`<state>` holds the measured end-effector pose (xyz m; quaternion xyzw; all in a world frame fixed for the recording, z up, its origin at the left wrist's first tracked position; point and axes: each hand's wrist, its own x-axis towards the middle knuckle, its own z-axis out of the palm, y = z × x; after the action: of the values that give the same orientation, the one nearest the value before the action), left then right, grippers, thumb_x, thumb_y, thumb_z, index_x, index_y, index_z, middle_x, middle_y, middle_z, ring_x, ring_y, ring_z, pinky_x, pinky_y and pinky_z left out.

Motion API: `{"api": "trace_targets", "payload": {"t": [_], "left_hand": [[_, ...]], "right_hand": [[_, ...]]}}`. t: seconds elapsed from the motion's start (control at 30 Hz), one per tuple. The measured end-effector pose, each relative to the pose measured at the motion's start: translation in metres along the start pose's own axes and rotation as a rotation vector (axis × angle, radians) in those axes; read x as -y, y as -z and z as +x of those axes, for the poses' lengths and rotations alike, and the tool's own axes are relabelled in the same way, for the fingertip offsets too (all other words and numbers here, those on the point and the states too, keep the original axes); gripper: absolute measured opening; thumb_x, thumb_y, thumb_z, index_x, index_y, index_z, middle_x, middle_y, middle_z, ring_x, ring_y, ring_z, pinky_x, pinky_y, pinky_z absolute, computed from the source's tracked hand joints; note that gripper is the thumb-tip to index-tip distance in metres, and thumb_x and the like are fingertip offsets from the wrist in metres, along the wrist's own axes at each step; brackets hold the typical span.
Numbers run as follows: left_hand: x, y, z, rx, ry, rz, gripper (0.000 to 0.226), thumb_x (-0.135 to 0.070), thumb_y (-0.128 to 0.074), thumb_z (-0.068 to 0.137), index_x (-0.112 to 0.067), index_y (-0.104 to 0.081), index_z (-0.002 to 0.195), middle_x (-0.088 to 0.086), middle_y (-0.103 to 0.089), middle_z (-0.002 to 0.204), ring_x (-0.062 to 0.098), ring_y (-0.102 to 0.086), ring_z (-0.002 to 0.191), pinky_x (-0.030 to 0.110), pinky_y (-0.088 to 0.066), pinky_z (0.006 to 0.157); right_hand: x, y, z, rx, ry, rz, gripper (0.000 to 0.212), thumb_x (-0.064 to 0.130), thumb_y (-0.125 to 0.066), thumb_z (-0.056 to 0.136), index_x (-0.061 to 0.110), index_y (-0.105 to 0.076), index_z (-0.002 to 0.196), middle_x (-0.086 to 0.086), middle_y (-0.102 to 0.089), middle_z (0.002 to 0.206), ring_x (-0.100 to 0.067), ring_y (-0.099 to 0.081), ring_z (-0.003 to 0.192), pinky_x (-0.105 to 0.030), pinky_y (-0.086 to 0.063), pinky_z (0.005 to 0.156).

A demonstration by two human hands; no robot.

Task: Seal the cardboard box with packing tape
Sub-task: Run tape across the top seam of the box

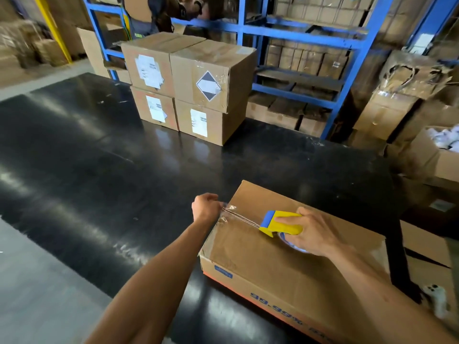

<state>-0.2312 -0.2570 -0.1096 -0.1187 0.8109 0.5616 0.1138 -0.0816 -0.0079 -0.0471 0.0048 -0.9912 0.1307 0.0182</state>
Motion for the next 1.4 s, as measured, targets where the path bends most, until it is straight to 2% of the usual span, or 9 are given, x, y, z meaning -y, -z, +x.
{"api": "trace_targets", "payload": {"t": [0.2, 0.33, 0.4, 0.53, 0.63, 0.8, 0.93, 1.03, 1.4], "left_hand": [[0.018, -0.006, 0.011, 0.015, 0.024, -0.035, 0.037, -0.005, -0.074, 0.07, -0.008, -0.075, 0.107, 0.001, -0.078, 0.082, 0.017, -0.075, 0.079, 0.041, -0.06, 0.086], [0.017, -0.009, 0.008, 0.016, 0.053, -0.048, 0.041, -0.002, -0.072, 0.077, -0.005, -0.07, 0.118, 0.001, -0.078, 0.085, 0.012, -0.073, 0.079, 0.033, -0.058, 0.089], [0.014, -0.013, 0.003, 0.01, 0.017, 0.023, 0.047, -0.004, -0.069, 0.082, -0.006, -0.064, 0.128, 0.004, -0.077, 0.103, 0.014, -0.07, 0.094, 0.028, -0.052, 0.095], [0.019, -0.012, 0.001, 0.033, 0.035, 0.189, 0.067, -0.026, -0.072, 0.087, -0.012, -0.045, 0.147, 0.007, -0.046, 0.152, 0.029, -0.047, 0.135, 0.043, -0.039, 0.112], [0.026, -0.003, -0.003, 0.012, 0.009, 0.333, 0.059, -0.025, -0.063, 0.094, -0.009, -0.043, 0.147, 0.015, -0.043, 0.152, 0.033, -0.044, 0.136, 0.044, -0.038, 0.112], [0.023, -0.019, -0.025, 0.124, -0.404, 0.473, 0.037, -0.026, -0.041, 0.105, -0.009, -0.049, 0.137, 0.015, -0.05, 0.146, 0.039, -0.052, 0.125, 0.043, -0.041, 0.101], [0.041, -0.028, -0.023, 0.304, -0.456, 0.741, 0.056, -0.044, -0.022, 0.106, -0.021, -0.014, 0.158, 0.009, -0.013, 0.166, 0.037, -0.042, 0.137, 0.047, -0.038, 0.108], [0.044, -0.03, -0.03, 0.321, -0.533, 0.882, 0.06, -0.053, -0.016, 0.103, -0.029, -0.005, 0.158, 0.012, 0.005, 0.166, 0.035, -0.033, 0.14, 0.05, -0.041, 0.104], [0.039, -0.032, -0.033, 0.301, -0.555, 0.959, 0.062, -0.045, -0.017, 0.105, -0.016, -0.003, 0.158, 0.016, 0.006, 0.165, 0.039, -0.033, 0.139, 0.052, -0.044, 0.098]], "right_hand": [[-0.005, -0.007, 0.003, 0.02, -0.014, 0.089, 0.027, 0.048, -0.067, 0.07, 0.035, -0.076, 0.091, 0.006, -0.043, 0.074, -0.013, -0.045, 0.064, -0.008, -0.02, 0.053], [-0.015, -0.019, 0.006, 0.043, -0.022, 0.101, 0.047, 0.063, -0.047, 0.069, 0.038, -0.073, 0.099, 0.004, -0.049, 0.078, -0.017, -0.055, 0.069, -0.026, -0.047, 0.056], [-0.017, -0.021, 0.008, 0.052, -0.03, 0.089, 0.052, 0.065, -0.045, 0.069, 0.041, -0.072, 0.106, 0.003, -0.052, 0.082, -0.02, -0.057, 0.074, -0.033, -0.052, 0.061], [-0.018, -0.024, 0.008, 0.081, -0.058, 0.133, 0.052, 0.063, -0.049, 0.069, 0.046, -0.068, 0.114, 0.001, -0.052, 0.085, -0.019, -0.056, 0.075, -0.036, -0.054, 0.064], [-0.019, -0.026, 0.009, 0.088, -0.066, 0.116, 0.053, 0.065, -0.049, 0.069, 0.052, -0.06, 0.12, 0.003, -0.053, 0.088, -0.019, -0.059, 0.078, -0.035, -0.055, 0.066], [-0.012, -0.022, 0.009, 0.097, -0.065, 0.075, 0.057, 0.069, -0.043, 0.066, 0.049, -0.067, 0.114, 0.006, -0.043, 0.084, -0.022, -0.057, 0.078, -0.035, -0.051, 0.064], [-0.012, -0.016, 0.01, 0.145, -0.056, -0.012, 0.045, 0.055, -0.058, 0.077, 0.051, -0.062, 0.122, 0.006, -0.043, 0.091, -0.019, -0.052, 0.08, -0.028, -0.041, 0.064], [-0.015, -0.011, 0.011, 0.184, -0.028, -0.075, 0.045, 0.051, -0.057, 0.082, 0.056, -0.055, 0.127, 0.004, -0.045, 0.093, -0.019, -0.052, 0.08, -0.028, -0.039, 0.06], [-0.018, 0.003, 0.011, 0.237, -0.054, -0.133, 0.042, 0.049, -0.064, 0.082, 0.061, -0.056, 0.121, 0.002, -0.049, 0.09, -0.019, -0.051, 0.08, -0.029, -0.035, 0.056]]}}
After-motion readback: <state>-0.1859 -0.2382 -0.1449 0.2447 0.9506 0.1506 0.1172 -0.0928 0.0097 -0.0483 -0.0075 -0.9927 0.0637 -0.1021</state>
